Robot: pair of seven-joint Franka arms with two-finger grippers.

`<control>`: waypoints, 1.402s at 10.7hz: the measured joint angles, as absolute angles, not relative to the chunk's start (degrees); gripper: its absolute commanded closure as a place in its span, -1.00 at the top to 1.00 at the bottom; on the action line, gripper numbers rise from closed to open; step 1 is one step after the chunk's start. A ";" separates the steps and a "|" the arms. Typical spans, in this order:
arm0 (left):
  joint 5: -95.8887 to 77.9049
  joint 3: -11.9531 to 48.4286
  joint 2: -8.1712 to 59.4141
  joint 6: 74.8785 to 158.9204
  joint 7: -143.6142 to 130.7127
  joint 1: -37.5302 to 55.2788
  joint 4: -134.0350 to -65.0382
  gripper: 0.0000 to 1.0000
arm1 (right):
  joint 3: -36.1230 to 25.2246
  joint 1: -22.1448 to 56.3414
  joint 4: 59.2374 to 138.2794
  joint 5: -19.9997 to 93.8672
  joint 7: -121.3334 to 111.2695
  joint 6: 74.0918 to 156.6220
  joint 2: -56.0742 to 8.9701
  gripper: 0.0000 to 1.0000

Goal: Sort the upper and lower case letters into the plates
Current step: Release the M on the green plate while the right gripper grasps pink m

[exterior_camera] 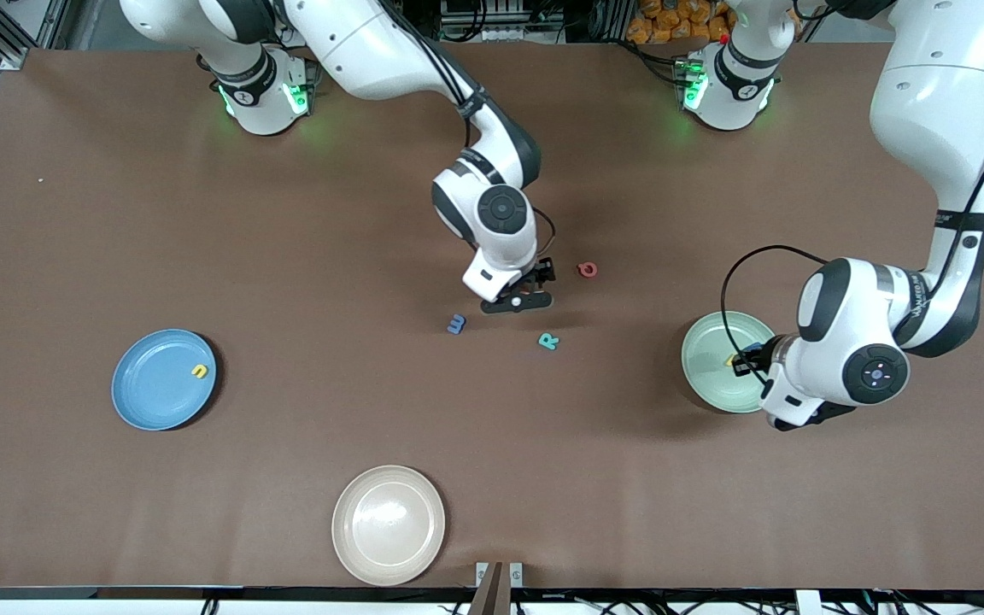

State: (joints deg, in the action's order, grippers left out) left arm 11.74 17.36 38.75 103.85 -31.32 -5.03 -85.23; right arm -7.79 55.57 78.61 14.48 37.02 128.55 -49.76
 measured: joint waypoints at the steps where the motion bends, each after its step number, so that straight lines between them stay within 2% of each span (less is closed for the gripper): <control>1: 11.74 17.46 38.76 103.86 -31.33 -4.79 -85.22 0.27 | -7.79 55.85 77.97 14.47 37.38 129.01 -50.65 1.00; 2: 11.74 17.53 38.76 103.89 -31.33 -4.71 -85.16 0.73 | -7.79 56.05 77.61 14.47 37.51 129.58 -51.31 1.00; 3: 11.74 17.54 38.74 103.93 -31.33 -4.70 -85.08 1.00 | -7.79 56.12 77.52 14.46 37.56 129.81 -51.75 1.00; 4: 11.74 17.54 38.74 103.95 -31.33 -4.74 -84.94 1.00 | -7.84 56.12 77.50 14.38 37.56 129.86 -51.89 1.00; 5: 11.74 17.54 38.72 103.96 -31.33 -4.75 -84.74 1.00 | -7.89 56.12 77.46 14.25 37.56 129.86 -51.90 0.86; 6: 11.74 17.55 38.66 103.96 -31.33 -4.75 -84.51 1.00 | -7.91 56.12 77.44 14.13 37.56 129.86 -51.90 0.07; 7: 11.74 17.59 38.46 103.97 -31.33 -4.71 -84.33 1.00 | -7.92 56.12 77.44 14.01 37.56 129.86 -51.92 -0.49; 8: 11.74 17.70 38.04 103.97 -31.33 -4.60 -84.21 1.00 | -7.92 56.12 77.44 13.92 37.56 129.86 -51.98 -0.75; 9: 11.43 18.01 37.47 103.96 -31.33 -4.50 -84.15 1.00 | -7.93 56.12 77.44 13.71 37.56 130.05 -52.15 -0.90; 10: 10.32 18.66 36.83 103.90 -31.71 -4.51 -84.14 1.00 | -8.02 56.12 77.42 13.07 37.58 130.30 -52.22 -1.00; 15: 7.26 23.38 35.84 103.43 -42.98 -4.36 -84.21 1.00 | -8.35 56.13 76.84 12.37 37.67 131.47 -52.27 -1.00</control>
State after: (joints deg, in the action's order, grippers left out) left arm 7.26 23.38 35.84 103.43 -42.98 -4.36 -84.21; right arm -8.35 56.13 76.84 12.37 37.67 131.47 -52.27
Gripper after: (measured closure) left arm 0.000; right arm 0.722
